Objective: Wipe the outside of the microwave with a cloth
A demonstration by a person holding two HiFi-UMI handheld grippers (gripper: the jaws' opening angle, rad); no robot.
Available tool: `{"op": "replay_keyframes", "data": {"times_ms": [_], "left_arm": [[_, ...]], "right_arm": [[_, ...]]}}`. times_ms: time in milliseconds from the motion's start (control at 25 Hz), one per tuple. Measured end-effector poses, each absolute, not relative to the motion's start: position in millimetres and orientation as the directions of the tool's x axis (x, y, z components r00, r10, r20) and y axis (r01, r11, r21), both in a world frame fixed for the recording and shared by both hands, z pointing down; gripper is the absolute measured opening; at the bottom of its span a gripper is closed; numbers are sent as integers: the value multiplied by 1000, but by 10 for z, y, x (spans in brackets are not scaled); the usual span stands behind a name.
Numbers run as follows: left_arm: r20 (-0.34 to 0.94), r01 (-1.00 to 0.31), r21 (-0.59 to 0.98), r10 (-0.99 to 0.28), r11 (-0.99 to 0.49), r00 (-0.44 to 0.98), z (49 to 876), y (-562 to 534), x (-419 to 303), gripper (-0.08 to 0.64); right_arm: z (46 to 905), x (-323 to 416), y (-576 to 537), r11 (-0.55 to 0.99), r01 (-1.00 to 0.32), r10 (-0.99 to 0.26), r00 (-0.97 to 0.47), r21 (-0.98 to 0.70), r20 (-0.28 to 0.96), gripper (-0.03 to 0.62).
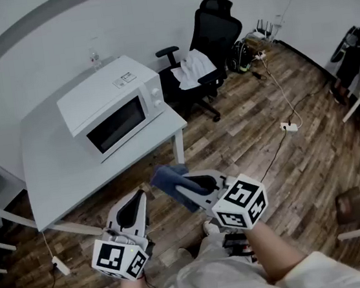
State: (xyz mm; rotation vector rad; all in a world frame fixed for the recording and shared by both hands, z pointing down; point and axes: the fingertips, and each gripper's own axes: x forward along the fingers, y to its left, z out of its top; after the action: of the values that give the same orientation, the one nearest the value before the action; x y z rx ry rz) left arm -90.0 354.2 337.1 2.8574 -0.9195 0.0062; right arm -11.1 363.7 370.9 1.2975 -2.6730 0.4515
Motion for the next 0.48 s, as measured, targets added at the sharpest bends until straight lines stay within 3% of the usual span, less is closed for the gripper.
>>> {"op": "replay_keyframes", "data": {"times_ms": [480], "left_arm": [[21, -585, 165, -590, -794, 807, 3352, 3260, -983, 5]], "right_arm": [[3761, -246, 3361, 593, -778, -730, -628, -207, 271, 72]]}}
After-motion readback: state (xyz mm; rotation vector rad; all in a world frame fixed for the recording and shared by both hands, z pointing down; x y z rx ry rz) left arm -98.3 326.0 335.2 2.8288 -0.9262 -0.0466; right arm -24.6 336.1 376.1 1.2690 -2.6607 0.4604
